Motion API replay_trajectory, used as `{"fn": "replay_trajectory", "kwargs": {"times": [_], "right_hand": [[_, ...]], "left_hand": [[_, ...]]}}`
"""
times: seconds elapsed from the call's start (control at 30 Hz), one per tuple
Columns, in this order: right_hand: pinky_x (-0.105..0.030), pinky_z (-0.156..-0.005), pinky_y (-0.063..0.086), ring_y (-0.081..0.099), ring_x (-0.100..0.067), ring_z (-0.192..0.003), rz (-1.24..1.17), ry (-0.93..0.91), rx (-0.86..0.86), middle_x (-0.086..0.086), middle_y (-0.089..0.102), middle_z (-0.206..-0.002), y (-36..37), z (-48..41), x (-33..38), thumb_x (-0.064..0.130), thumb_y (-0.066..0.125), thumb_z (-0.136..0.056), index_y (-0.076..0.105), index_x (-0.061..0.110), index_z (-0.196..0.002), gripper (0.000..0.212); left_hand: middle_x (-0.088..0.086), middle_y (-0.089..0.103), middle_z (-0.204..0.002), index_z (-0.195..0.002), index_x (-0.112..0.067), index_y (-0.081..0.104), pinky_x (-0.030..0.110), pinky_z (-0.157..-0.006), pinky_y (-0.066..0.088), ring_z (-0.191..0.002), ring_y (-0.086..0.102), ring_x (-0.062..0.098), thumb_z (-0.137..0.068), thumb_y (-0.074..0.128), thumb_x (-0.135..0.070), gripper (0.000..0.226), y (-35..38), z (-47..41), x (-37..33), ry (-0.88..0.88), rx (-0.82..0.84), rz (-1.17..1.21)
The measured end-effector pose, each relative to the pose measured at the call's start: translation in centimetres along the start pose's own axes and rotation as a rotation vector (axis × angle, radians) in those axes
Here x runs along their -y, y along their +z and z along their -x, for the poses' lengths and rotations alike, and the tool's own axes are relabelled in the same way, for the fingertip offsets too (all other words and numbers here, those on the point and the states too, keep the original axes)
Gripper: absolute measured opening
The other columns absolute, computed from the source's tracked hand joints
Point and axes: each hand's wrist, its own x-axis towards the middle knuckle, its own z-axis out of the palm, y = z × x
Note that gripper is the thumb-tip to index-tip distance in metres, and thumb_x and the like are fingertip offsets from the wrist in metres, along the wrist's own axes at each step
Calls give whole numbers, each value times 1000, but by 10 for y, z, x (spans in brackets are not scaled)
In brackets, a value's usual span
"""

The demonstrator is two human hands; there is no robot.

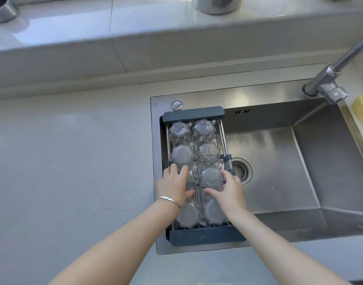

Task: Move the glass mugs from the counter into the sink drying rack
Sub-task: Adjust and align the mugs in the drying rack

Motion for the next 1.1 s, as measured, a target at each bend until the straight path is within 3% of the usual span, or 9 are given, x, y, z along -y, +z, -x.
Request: {"fn": "replay_trajectory", "kwargs": {"times": [0.2, 0.3, 0.37, 0.47, 0.6, 0.73, 0.87, 0.97, 1.1], "right_hand": [[-41, -104, 42, 50, -24, -125, -24, -8, 41, -9, 46, -141, -6, 11, -4, 25, 76, -73, 21, 14, -143, 89], [-38, -100, 40, 47, -28, -125, 193, -33, 55, -11, 40, -141, -17, 25, -6, 39, 68, -77, 23, 16, -141, 82], [-37, -95, 42, 48, -32, -122, 424, 1, 145, -11, 38, -136, -16, 38, -3, 54, 65, -74, 25, 20, -139, 84], [-36, -92, 45, 51, -30, -118, 564, -8, 240, -9, 42, -131, -5, 48, -4, 58, 68, -68, 31, 22, -134, 83], [-35, -92, 45, 53, -27, -117, 497, -31, 199, -5, 51, -128, -10, 50, -1, 48, 71, -68, 40, 23, -130, 73], [-33, -90, 45, 55, -23, -116, 418, -93, 67, 1, 58, -126, -33, 67, 5, 44, 69, -67, 43, 28, -127, 68], [-30, -88, 43, 54, -21, -117, 358, -185, -28, 4, 58, -127, -70, 91, 5, 38, 73, -66, 43, 30, -128, 70], [-29, -86, 43, 56, -20, -114, 333, -220, -80, 6, 61, -124, -93, 101, -2, 33, 77, -62, 47, 32, -125, 69], [-29, -83, 43, 56, -20, -113, 333, -229, -104, 6, 61, -124, -110, 105, -15, 31, 79, -61, 48, 32, -125, 70]], "left_hand": [[10, 31, -147, -141, -21, 31, 41, -103, 40, -130, 38, 29, -82, 61, -47, 71, 2, 17, 4, 31, -54, 8], [12, 61, -124, -119, -12, 60, 44, -87, 53, -109, 61, 34, -65, 81, -20, 59, 6, 33, 14, 296, -182, 36], [5, 50, -138, -132, -15, 48, 40, -100, 45, -126, 50, 27, -77, 64, -9, 58, 6, 47, 17, 430, -22, 20], [-6, 23, -155, -145, -22, 22, 35, -112, 28, -142, 24, 16, -86, 47, -4, 67, 12, 58, 22, 399, 182, -82], [-5, 19, -156, -146, -23, 17, 38, -112, 32, -140, 28, 19, -86, 52, -8, 71, 14, 60, 24, 373, 220, -76], [0, 9, -159, -147, -26, 13, 38, -113, 27, -144, 18, 22, -84, 55, -1, 80, 19, 57, 20, 462, 191, -268], [7, 26, -152, -143, -26, 23, 41, -101, 38, -133, 33, 28, -79, 66, -7, 79, 20, 48, 12, 542, 158, -430], [13, 43, -134, -135, -17, 36, 40, -93, 41, -119, 46, 30, -83, 62, -23, 59, 14, 53, 4, 452, 120, -364], [9, 44, -122, -127, -19, 39, 35, -82, 50, -106, 54, 28, -74, 69, -40, 65, 13, 64, 3, 124, 76, -20]]}}
